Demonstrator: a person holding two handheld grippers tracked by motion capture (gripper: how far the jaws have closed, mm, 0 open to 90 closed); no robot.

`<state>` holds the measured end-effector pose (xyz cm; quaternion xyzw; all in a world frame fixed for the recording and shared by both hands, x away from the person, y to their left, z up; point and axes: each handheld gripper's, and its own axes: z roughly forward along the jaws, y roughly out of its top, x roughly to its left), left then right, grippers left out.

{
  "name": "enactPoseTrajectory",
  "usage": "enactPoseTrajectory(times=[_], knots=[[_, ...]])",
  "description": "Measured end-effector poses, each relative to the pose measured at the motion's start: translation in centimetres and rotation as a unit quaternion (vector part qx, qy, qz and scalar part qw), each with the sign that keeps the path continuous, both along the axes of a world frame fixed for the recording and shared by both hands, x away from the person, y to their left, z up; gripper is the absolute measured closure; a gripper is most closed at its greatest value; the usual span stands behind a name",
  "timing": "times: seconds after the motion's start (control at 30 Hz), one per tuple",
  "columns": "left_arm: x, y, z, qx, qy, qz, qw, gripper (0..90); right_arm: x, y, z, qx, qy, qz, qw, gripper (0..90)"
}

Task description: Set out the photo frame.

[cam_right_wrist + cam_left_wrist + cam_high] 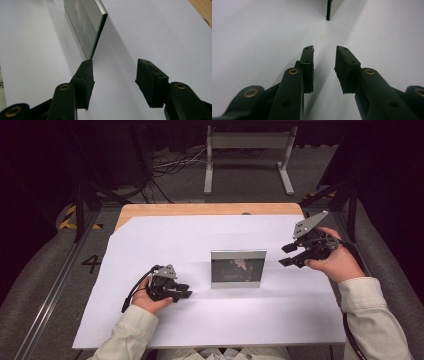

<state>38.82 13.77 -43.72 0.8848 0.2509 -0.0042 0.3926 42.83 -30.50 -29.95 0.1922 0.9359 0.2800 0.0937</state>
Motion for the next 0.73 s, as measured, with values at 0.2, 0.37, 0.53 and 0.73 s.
enactPoseTrajectory(times=[0.2,0.37,0.53,0.73], knots=[[0.1,0.1,-0.2,0.001,-0.001,0.005,1.0,68.9,-0.4,-1.2,-1.1,0.009,0.006,-0.008,0.9999,47.7],[0.2,0.2,-0.2,-0.001,0.0,0.009,1.0,68.6,-0.7,-2.0,-2.1,0.015,0.012,-0.016,0.9997,47.5],[0.3,0.3,-0.2,0.0,-0.001,0.008,1.0,68.2,-1.1,-2.6,-2.9,0.021,0.014,-0.022,0.9994,47.2],[0.3,0.3,-0.2,-0.001,-0.001,0.011,0.9999,66.8,-1.8,-2.9,-3.0,0.026,0.006,-0.029,0.9992,46.2]])
